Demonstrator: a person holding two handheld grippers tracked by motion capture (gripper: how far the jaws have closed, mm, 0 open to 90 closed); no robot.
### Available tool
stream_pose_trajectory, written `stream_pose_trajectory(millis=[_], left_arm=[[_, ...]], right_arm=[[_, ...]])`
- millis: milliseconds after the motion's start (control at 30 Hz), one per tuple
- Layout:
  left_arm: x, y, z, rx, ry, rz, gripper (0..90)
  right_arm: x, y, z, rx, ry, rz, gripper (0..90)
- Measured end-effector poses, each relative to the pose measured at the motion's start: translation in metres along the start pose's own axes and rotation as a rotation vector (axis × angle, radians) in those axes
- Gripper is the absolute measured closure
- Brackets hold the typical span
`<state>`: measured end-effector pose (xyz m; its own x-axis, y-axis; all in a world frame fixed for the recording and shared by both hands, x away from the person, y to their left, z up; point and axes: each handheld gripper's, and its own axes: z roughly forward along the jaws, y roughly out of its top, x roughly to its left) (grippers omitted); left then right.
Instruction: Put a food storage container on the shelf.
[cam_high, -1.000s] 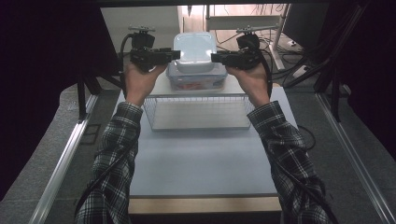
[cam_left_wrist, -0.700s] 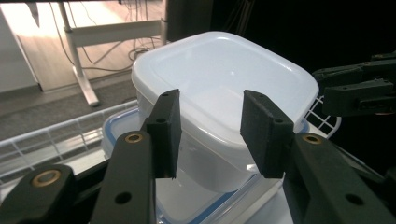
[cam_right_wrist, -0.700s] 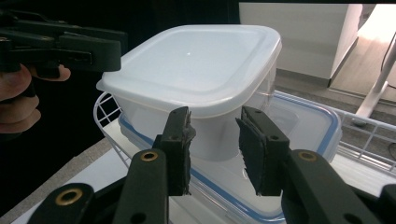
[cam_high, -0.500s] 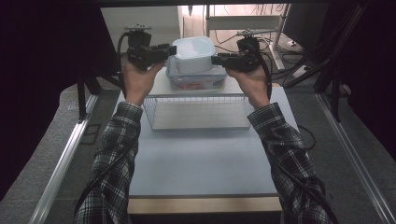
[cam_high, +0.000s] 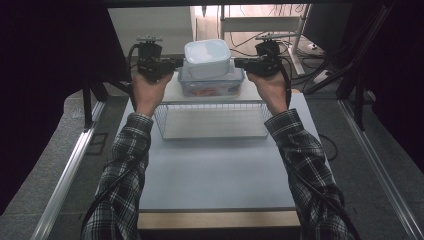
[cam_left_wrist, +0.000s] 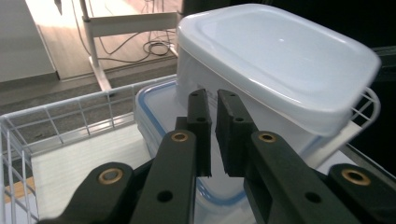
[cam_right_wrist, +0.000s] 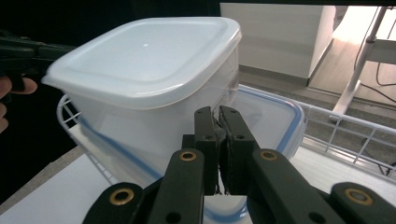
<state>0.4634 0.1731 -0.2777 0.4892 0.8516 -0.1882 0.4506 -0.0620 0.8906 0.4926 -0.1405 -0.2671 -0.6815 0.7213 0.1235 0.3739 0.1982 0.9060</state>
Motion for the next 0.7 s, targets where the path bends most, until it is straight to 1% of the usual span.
stream_pose_trajectory(millis=[100, 200, 233, 367, 500, 533, 667, 700], left_arm=[[0.0, 0.0, 0.008, 0.002, 0.001, -0.004, 84.3], [0.001, 0.0, 0.013, 0.007, 0.009, -0.009, 84.7], [0.003, 0.0, 0.015, 0.002, 0.004, -0.014, 84.8], [0.004, 0.0, 0.021, 0.001, -0.006, -0.024, 85.4], [0.002, 0.0, 0.023, 0.002, -0.012, -0.024, 85.6], [0.002, 0.0, 0.023, 0.001, -0.012, -0.022, 85.5], [0.001, -0.003, 0.018, -0.004, -0.008, -0.016, 83.9], [0.002, -0.003, 0.017, -0.001, -0.01, -0.01, 83.4]], right_arm=[[-0.002, 0.0, 0.009, 0.0, 0.011, 0.011, 86.2], [-0.002, -0.002, 0.015, 0.003, 0.011, 0.006, 87.8], [-0.001, -0.003, 0.015, 0.003, 0.012, 0.004, 88.0], [0.0, -0.006, 0.012, 0.006, 0.025, -0.003, 88.7], [0.001, -0.006, 0.008, 0.011, 0.017, -0.017, 88.3], [0.001, -0.006, 0.007, 0.011, 0.012, -0.015, 88.1], [-0.001, -0.004, 0.002, 0.001, 0.017, -0.017, 86.0], [-0.001, -0.004, 0.001, 0.001, 0.018, -0.015, 85.0]])
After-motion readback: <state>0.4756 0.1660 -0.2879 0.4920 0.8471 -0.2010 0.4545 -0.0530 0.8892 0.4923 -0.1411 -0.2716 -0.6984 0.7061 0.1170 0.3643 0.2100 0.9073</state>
